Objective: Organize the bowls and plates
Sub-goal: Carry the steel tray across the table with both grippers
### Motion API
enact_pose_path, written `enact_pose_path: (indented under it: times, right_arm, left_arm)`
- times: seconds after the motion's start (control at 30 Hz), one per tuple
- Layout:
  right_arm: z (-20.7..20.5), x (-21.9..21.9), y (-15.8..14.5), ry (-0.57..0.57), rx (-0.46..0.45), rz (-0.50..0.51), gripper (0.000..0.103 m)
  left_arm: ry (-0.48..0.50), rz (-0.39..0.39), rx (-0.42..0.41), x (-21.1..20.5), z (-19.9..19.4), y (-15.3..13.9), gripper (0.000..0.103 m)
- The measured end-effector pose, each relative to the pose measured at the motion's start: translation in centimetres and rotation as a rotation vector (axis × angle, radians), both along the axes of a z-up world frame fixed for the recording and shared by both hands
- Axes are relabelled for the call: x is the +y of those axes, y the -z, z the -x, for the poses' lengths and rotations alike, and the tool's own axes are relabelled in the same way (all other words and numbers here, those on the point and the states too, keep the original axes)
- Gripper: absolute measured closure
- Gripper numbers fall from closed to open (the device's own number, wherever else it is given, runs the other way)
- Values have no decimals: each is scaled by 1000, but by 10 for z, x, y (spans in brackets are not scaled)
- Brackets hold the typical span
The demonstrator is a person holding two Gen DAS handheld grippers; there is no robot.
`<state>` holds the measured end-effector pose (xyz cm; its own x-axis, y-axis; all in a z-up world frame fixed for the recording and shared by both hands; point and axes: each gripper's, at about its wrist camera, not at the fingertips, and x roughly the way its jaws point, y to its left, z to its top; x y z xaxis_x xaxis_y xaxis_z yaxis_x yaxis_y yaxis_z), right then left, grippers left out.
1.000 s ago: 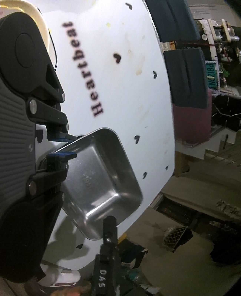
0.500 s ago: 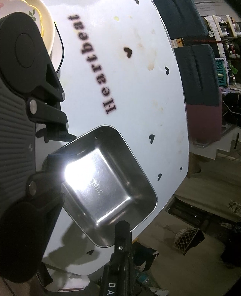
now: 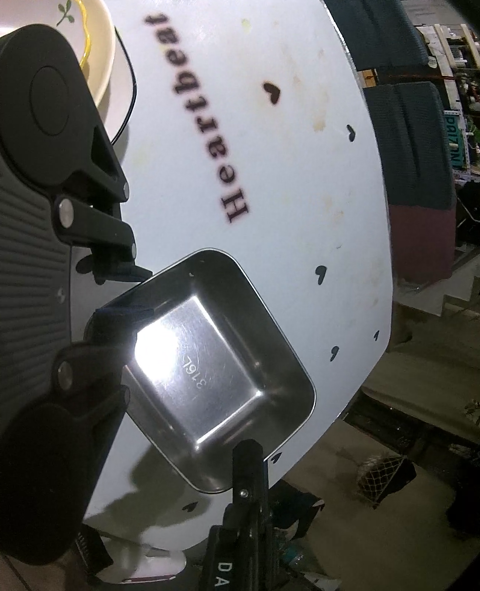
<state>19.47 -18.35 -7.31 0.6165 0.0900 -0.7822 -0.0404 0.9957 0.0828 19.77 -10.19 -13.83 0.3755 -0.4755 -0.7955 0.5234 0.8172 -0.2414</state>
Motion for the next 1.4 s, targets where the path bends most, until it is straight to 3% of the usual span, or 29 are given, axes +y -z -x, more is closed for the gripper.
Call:
enact_pose_path:
  times: [0.3,0.73,1.1,1.4]
  right_arm:
    - [-8,0,16,-2,43,74,95]
    - [-29,-10,48,12,150,105,99]
    - [-38,-18,62,9,209,75,98]
    - [-49,-26,67,11,189,35,97]
  left_arm:
    - [12,-10,0,-3,0,5,88]
    - [43,-23,-4,-7,0,6,84]
    - [40,-22,-7,-6,-4,6,82]
    - [14,-14,-16,-5,-12,5,81]
